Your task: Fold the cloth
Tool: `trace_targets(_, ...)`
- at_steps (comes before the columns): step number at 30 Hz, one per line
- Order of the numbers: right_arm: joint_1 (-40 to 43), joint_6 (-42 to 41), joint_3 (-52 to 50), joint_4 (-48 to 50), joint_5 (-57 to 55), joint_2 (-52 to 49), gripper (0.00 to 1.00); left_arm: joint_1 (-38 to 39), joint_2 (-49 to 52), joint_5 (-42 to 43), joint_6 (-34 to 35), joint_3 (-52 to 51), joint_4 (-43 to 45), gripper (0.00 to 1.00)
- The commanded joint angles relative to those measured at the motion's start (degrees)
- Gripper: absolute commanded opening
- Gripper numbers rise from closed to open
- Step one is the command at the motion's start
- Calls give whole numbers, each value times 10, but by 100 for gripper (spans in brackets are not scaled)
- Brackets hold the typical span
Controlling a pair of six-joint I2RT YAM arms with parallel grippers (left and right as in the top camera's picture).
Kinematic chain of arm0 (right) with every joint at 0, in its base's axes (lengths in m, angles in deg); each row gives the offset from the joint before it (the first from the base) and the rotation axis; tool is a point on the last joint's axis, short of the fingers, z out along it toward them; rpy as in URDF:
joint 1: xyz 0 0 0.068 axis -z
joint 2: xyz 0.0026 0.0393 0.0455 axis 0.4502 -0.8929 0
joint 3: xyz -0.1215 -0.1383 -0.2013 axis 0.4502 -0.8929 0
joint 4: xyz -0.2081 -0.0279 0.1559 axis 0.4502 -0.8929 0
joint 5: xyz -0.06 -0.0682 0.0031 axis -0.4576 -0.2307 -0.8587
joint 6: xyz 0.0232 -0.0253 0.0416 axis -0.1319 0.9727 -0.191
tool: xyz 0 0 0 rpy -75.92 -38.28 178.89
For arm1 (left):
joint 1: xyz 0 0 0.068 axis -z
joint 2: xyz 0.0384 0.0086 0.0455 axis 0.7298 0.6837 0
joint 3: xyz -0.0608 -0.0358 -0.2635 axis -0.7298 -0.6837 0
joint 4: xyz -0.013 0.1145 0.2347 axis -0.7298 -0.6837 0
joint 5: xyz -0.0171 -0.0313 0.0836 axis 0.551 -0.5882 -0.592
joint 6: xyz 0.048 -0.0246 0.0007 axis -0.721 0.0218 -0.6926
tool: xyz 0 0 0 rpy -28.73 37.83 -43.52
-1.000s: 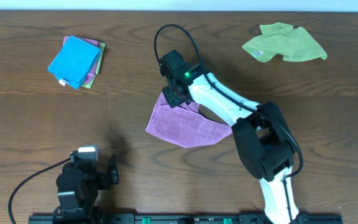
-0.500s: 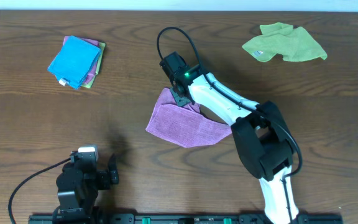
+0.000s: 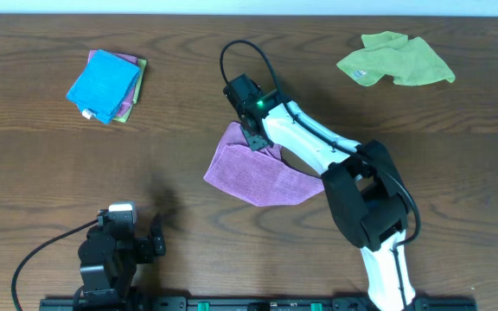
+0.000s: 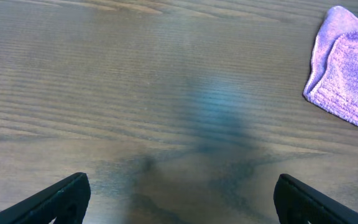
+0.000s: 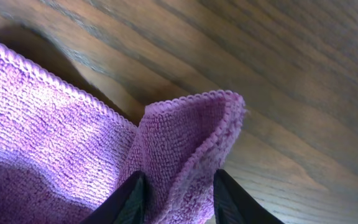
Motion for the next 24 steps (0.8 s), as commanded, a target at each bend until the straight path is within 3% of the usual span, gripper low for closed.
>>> trace_targets(1,4,-6,-1,-9,-25,-1,37,2,-3,-4,4,-6,-9,96)
trace_targets(12,4,-6,29,-34,-27,19,36,2,-3,-4,4,-6,-9,96)
trace_targets(22,8,-6,30,-49,-26,28,29,2,-3,-4,4,-6,-9,95)
trace_targets(24,10,-7,30,-56,-26,28,22,2,-3,-4,4,-6,-9,95)
